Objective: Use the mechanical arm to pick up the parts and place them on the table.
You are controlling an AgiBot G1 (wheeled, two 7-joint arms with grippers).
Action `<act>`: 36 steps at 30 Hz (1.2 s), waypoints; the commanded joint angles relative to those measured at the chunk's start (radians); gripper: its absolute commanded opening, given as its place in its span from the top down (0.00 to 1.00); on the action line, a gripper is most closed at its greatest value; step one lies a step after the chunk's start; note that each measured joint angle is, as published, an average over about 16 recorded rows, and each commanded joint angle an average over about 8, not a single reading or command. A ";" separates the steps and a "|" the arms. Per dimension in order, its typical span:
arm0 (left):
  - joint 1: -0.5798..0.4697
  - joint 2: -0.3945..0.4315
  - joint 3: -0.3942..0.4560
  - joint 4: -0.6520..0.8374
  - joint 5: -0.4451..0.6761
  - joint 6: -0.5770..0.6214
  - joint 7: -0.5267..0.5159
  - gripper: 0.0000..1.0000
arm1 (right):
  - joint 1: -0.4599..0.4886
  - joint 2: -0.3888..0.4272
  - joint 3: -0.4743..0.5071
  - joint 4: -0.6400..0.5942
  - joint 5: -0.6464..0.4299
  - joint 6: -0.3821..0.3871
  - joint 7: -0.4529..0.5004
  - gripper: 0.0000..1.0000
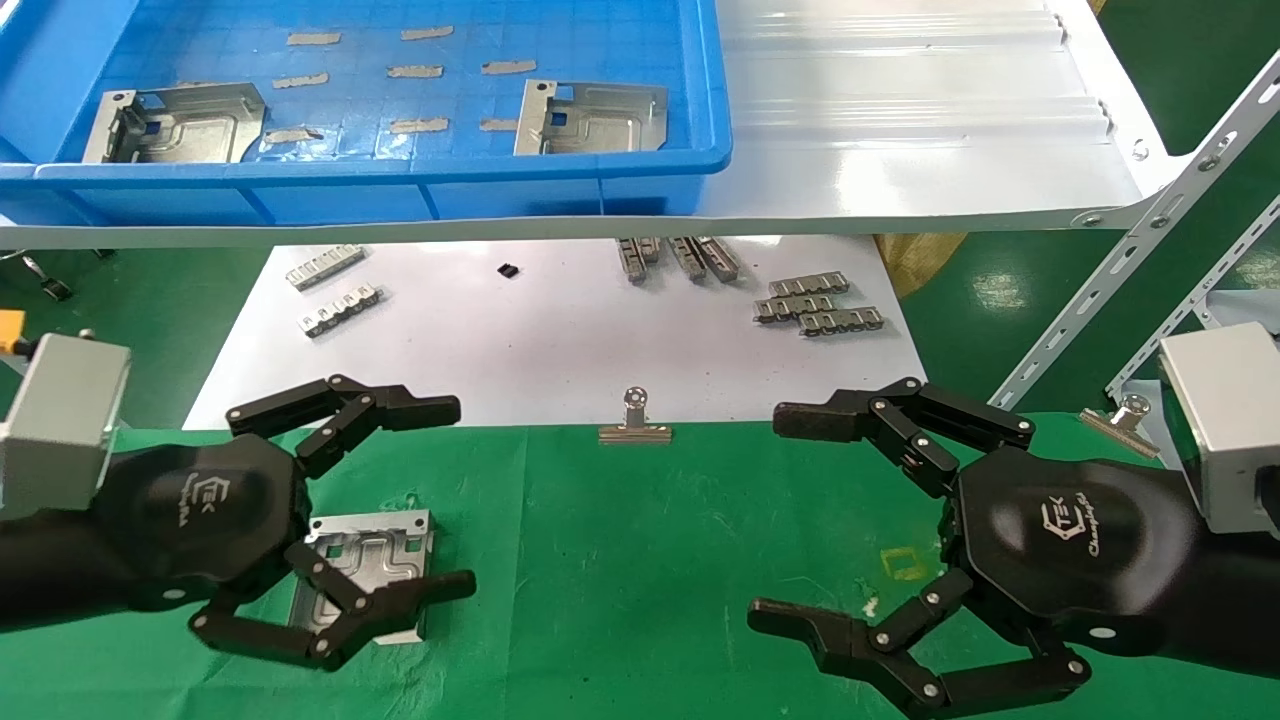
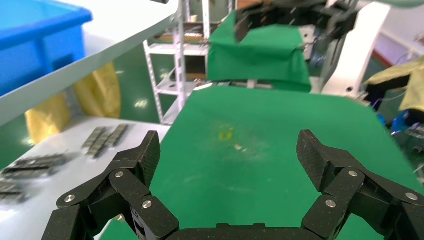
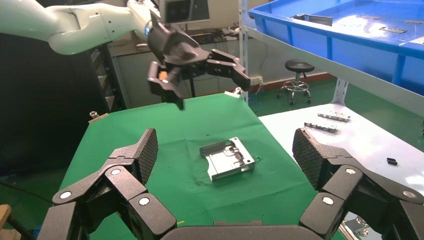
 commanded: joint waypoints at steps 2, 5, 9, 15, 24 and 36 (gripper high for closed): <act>0.030 -0.013 -0.025 -0.059 -0.022 -0.005 -0.042 0.00 | 0.000 0.000 0.000 0.000 0.000 0.000 0.000 0.00; 0.059 -0.026 -0.050 -0.117 -0.043 -0.010 -0.083 0.00 | 0.000 0.000 0.000 0.000 0.000 0.000 0.000 0.00; 0.090 -0.040 -0.076 -0.180 -0.066 -0.015 -0.125 0.00 | 0.000 0.000 0.000 0.000 0.000 0.000 0.000 0.00; 0.109 -0.049 -0.092 -0.217 -0.082 -0.018 -0.142 0.00 | 0.000 0.000 0.000 0.000 0.000 0.000 0.000 0.00; 0.100 -0.045 -0.084 -0.197 -0.074 -0.018 -0.134 0.00 | 0.000 0.000 0.000 0.000 0.000 0.000 0.000 0.00; 0.093 -0.042 -0.079 -0.185 -0.069 -0.017 -0.129 0.00 | 0.000 0.000 0.000 0.000 0.000 0.000 0.000 0.00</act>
